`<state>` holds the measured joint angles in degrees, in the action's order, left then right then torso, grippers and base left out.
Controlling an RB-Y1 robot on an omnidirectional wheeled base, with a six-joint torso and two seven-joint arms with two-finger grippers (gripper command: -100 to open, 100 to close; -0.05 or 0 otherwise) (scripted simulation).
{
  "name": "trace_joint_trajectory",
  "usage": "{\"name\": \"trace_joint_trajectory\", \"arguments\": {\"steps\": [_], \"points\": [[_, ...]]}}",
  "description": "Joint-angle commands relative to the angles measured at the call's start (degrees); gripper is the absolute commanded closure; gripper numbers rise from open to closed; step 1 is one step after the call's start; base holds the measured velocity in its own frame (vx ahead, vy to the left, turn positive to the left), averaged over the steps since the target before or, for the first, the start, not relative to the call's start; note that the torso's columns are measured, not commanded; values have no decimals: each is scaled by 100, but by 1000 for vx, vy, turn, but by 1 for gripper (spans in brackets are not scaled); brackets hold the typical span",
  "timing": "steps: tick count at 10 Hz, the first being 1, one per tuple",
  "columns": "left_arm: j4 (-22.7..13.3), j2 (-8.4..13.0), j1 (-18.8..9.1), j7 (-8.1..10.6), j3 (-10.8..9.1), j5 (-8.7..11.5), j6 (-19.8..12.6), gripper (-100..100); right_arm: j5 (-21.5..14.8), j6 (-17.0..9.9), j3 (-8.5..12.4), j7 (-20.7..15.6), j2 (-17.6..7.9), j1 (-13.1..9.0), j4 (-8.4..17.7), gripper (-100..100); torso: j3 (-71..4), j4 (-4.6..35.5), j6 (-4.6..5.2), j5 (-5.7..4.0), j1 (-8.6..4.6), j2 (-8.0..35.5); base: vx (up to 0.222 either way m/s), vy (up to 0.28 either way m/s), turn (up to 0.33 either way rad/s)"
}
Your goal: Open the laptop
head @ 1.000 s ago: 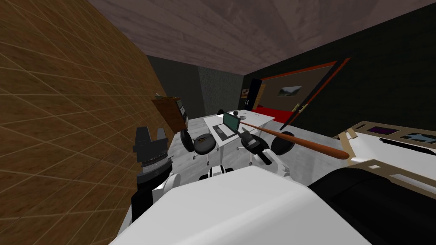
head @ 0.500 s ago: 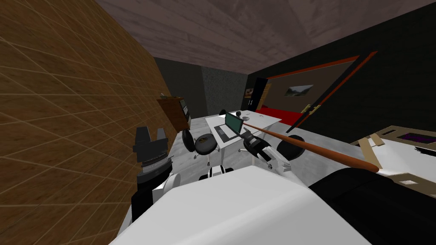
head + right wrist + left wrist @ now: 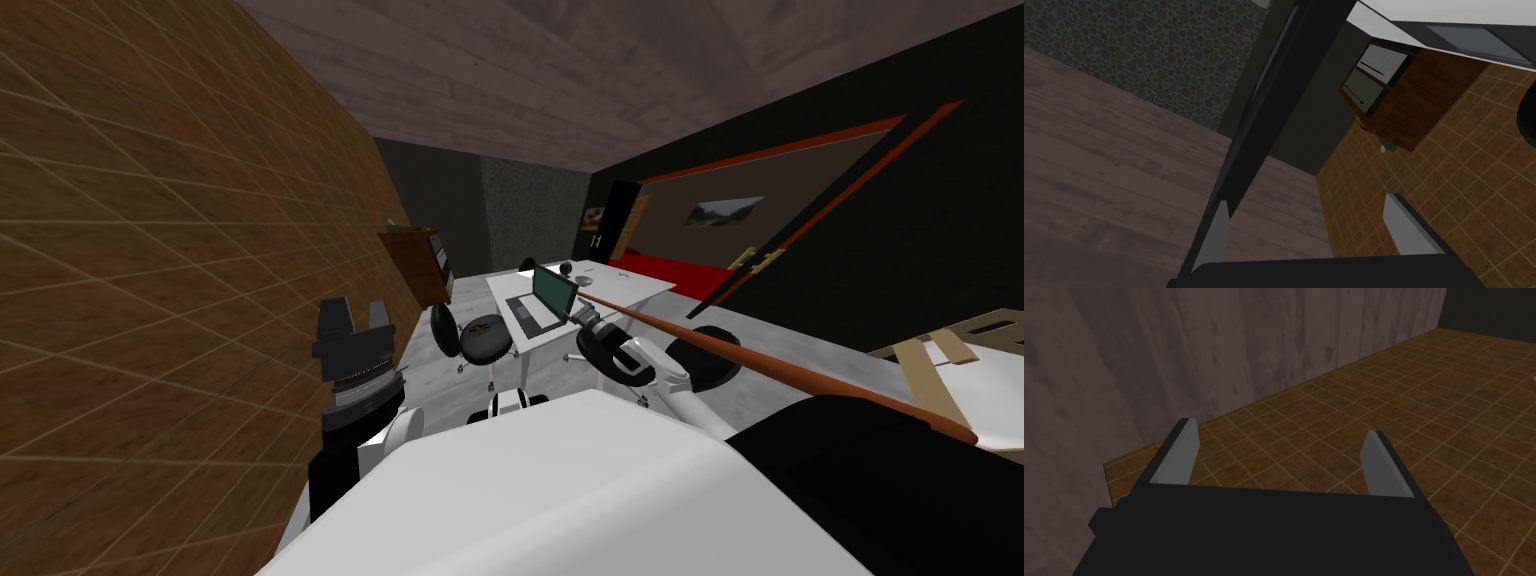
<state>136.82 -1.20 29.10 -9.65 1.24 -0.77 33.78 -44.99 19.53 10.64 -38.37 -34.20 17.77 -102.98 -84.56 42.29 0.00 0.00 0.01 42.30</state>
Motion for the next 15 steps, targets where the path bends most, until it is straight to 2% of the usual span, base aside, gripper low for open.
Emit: {"name": "trace_joint_trajectory", "arguments": {"steps": [1, 4, 6, 7, 9, 10, 15], "points": [[0, 0, 0, 0, 0, 0, 0, 0, -270, -87, 64, -277, -206, -82, 193, -100, -1, 0, 1, 0, 0, -1, 26, -18, 43], [0, 0, 0, 0, 0, 0, 0, 0, -531, -167, 130, -529, -431, -157, 367, -100, 0, 0, 0, 0, -1, 0, 20, -18, 64], [0, 0, 0, 0, 0, 0, 0, 0, -484, -151, 127, -482, -405, -145, 342, -100, 1, 0, 2, 0, 2, 1, 5, -5, 5], [0, 0, 0, 0, 0, 0, 0, 0, -483, -150, 127, -480, -404, -144, 341, 100, 2, 1, 1, 1, 3, 3, 0, 0, 0], [0, 0, 0, 0, 0, 0, 0, 0, -723, -216, 85, -778, -286, -100, 213, 100, 2, -17, -3, 2, 7, -12, -1, 13, 6], [0, -1, -1, 0, 1, 0, 0, 0, -723, -216, 85, -801, -286, -100, 213, 100, -8, -25, 5, -1, 1, -27, -10, 26, 12], [0, 0, 0, 0, 0, 0, 0, 0, -1321, -379, -22, -1588, 10, 11, -110, 100, -4, -6, 6, -2, -12, -8, -1, 20, -2]]}}
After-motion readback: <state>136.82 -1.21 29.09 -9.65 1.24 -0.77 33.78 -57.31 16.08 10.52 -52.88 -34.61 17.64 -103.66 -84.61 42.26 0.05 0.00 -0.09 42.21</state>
